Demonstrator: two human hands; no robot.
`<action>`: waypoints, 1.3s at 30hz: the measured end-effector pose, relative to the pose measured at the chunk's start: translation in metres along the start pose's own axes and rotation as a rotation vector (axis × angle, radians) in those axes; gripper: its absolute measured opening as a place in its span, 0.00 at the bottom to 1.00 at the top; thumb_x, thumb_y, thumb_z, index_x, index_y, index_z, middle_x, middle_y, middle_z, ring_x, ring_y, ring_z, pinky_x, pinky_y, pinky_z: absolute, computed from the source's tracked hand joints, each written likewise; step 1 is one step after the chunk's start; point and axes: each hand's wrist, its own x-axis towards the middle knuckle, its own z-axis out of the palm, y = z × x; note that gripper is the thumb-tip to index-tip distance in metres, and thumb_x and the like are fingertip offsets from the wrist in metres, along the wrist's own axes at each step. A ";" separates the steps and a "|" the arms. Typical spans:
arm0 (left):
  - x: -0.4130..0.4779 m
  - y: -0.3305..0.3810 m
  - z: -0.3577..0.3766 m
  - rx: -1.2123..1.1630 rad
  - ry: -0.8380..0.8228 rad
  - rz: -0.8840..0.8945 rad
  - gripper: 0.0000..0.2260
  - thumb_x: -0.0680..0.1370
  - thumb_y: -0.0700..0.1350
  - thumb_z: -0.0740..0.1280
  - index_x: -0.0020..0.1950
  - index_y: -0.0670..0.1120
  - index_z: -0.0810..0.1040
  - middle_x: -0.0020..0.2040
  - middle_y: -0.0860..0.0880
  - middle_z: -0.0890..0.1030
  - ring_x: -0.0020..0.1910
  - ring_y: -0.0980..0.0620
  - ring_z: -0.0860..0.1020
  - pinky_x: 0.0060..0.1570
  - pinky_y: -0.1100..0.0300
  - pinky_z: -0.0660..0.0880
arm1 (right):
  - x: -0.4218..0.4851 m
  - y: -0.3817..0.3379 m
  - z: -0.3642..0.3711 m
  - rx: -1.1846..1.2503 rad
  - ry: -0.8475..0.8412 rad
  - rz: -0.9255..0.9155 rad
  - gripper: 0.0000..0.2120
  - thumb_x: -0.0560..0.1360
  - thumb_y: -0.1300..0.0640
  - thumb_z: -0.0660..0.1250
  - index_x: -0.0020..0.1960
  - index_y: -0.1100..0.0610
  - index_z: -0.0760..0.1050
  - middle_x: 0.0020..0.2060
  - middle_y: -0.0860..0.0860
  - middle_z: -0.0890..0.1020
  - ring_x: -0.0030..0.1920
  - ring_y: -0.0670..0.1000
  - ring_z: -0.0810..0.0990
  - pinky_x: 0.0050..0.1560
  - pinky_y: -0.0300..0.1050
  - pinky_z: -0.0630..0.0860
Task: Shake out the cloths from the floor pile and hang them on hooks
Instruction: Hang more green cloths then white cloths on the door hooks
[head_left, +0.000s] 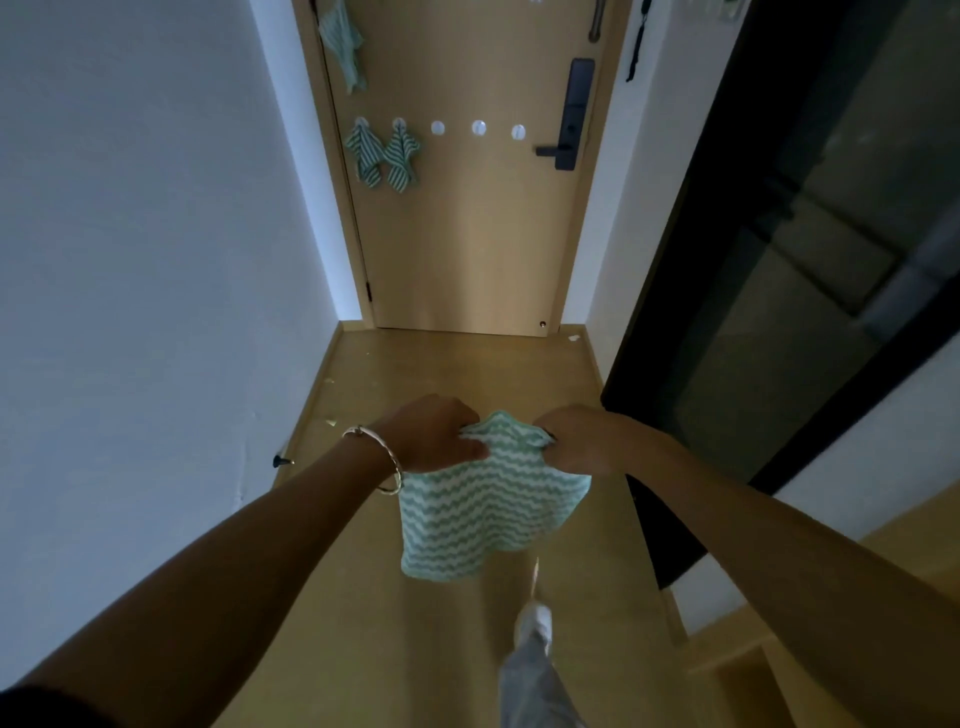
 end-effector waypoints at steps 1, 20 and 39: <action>0.013 -0.006 -0.004 0.013 -0.002 -0.010 0.12 0.78 0.52 0.64 0.38 0.46 0.71 0.37 0.50 0.72 0.39 0.52 0.71 0.38 0.59 0.64 | 0.014 0.007 -0.007 -0.003 -0.001 -0.012 0.14 0.78 0.59 0.59 0.57 0.64 0.77 0.54 0.59 0.80 0.54 0.58 0.78 0.56 0.54 0.75; 0.278 -0.112 -0.118 0.001 0.085 -0.156 0.14 0.78 0.53 0.63 0.45 0.42 0.77 0.43 0.46 0.79 0.42 0.49 0.76 0.45 0.55 0.73 | 0.246 0.105 -0.212 -0.080 -0.004 -0.156 0.14 0.80 0.53 0.57 0.49 0.63 0.75 0.49 0.59 0.80 0.50 0.56 0.78 0.50 0.49 0.73; 0.491 -0.304 -0.275 -0.049 0.216 -0.061 0.15 0.77 0.53 0.65 0.46 0.41 0.79 0.43 0.44 0.80 0.40 0.50 0.74 0.39 0.59 0.69 | 0.489 0.101 -0.402 -0.062 0.169 -0.037 0.11 0.80 0.56 0.58 0.39 0.54 0.70 0.39 0.51 0.75 0.42 0.52 0.74 0.42 0.44 0.69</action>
